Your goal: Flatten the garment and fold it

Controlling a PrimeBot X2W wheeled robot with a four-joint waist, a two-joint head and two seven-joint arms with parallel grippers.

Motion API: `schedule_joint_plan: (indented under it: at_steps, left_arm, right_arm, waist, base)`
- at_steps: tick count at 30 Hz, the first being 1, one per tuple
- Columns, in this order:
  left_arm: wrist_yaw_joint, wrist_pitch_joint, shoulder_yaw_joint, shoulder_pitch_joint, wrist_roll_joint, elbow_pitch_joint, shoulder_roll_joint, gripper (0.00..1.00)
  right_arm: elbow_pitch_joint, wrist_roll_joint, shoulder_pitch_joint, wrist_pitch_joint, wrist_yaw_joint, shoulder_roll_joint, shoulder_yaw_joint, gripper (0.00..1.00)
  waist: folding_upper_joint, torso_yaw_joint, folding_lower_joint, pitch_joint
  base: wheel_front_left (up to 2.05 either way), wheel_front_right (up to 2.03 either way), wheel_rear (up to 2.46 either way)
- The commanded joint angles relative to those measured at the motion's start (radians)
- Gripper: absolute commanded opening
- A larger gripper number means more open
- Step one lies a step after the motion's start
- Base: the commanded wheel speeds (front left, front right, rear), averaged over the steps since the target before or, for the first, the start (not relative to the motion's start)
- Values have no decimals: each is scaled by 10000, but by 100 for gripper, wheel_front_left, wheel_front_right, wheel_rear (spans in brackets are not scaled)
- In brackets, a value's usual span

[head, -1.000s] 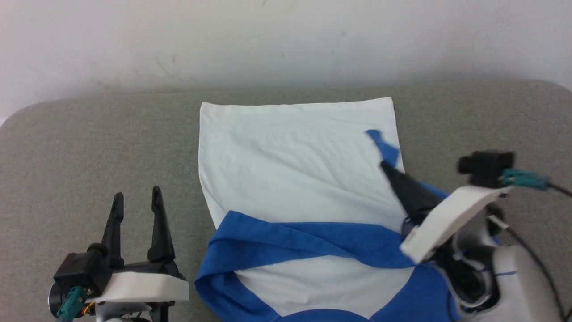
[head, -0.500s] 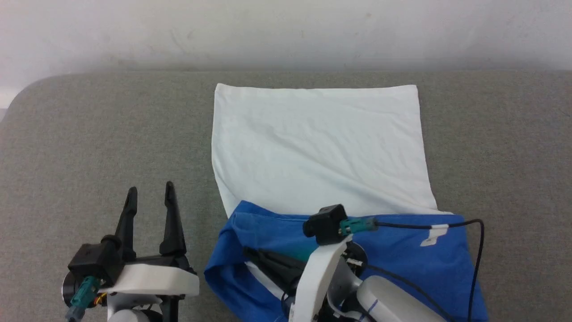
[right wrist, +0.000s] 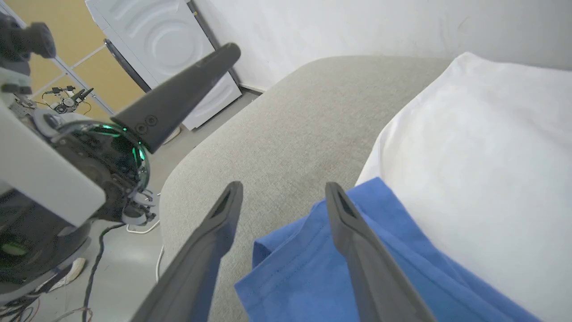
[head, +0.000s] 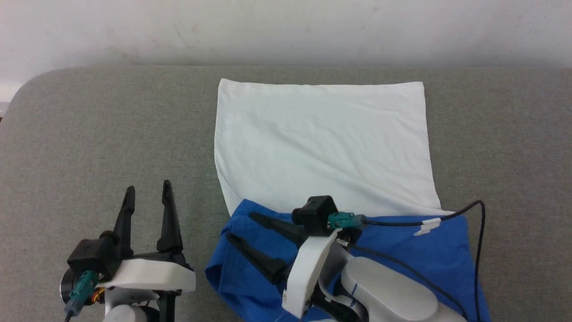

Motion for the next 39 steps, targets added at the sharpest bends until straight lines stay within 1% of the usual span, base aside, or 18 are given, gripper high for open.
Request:
schedule_joint_plan:
  at_steps: [1, 3, 5, 9, 12, 16, 18, 21, 25, 29, 32, 33, 35, 39]
  left_arm:
    - [39, -58, 90, 103, -85, 29, 95, 100]
    - [105, -16, 171, 205, -82, 18, 180, 100]
    - [177, 37, 247, 299, -77, -18, 263, 100]
    - [308, 157, 405, 444, -77, -154, 432, 100]
    - [396, 241, 548, 519, -67, -267, 592, 100]
    - [467, 398, 733, 386, -74, -424, 823, 100]
    - [429, 541, 792, 170, -104, -474, 968, 100]
    - [225, 1002, 833, -538, -283, -439, 1236, 100]
    - [-311, 1962, 709, -2254, -574, -33, 1727, 100]
    - [-947, 3249, 499, -4420, -988, 923, 2185, 100]
    - [-1417, 4285, 233, -5980, -1167, 1945, 2520, 100]
    - [-1417, 4285, 233, -5980, -1167, 1945, 2520, 100]
    - [-1637, 5028, 54, -6953, -1226, 2650, 2718, 100]
    - [-1939, 6544, -256, -8532, -1348, 4075, 3026, 100]
  right_arm:
    - [-54, -360, -157, -298, -6, -179, -186, 100]
    - [-173, -936, -144, -705, -6, -546, -771, 100]
    - [-348, -1590, 31, -951, -6, -992, -1647, 100]
    - [-943, -2751, 838, -1059, -6, -1794, -3887, 100]
    - [-1671, -3519, 1680, -749, -6, -2197, -5717, 100]
    - [-3080, -4417, 2852, 79, -6, -2364, -8002, 100]
    - [-3929, -4732, 3377, 553, -6, -2261, -8885, 100]
    - [-5206, -5029, 3957, 1197, -6, -1993, -9870, 100]
    - [-6506, -5207, 4256, 1768, -6, -1639, -10530, 100]
    - [-7334, -5301, 4190, 1997, -6, -1318, -10641, 100]
    - [-7598, -5319, 4020, 2041, -6, -1151, -10545, 100]
    - [-7598, -5319, 4020, 2041, -6, -1151, -10545, 100]
    - [-7673, -5303, 3911, 2046, -6, -1075, -10443, 100]
    - [-7652, -5249, 3738, 1991, -6, -970, -10167, 100]
  waist:
    - [0, -219, -2, -249]
    - [0, -355, -2, -398]
    - [0, -509, -2, -538]
    - [0, -818, -2, -679]
    - [0, -1064, -2, -687]
    - [0, -1350, -2, -419]
    - [0, -1478, -2, -188]
    - [0, -1612, -2, 311]
    - [0, -1796, -2, 1123]
    - [0, -2055, -2, 1990]
    - [0, -2308, -2, 2517]
    - [0, -2308, -2, 2517]
    - [0, -2496, -2, 2870]
    - [0, -2905, -2, 3421]
  base:
    - [0, 0, 0]
    - [0, 0, 0]
    - [0, 0, 0]
    - [0, 0, 0]
    - [0, 0, 0]
    - [0, 0, 0]
    - [0, 0, 0]
    - [0, 0, 0]
    - [0, 0, 0]
    - [0, 0, 0]
    - [0, 0, 0]
    - [0, 0, 0]
    - [0, 0, 0]
    - [0, 0, 0]
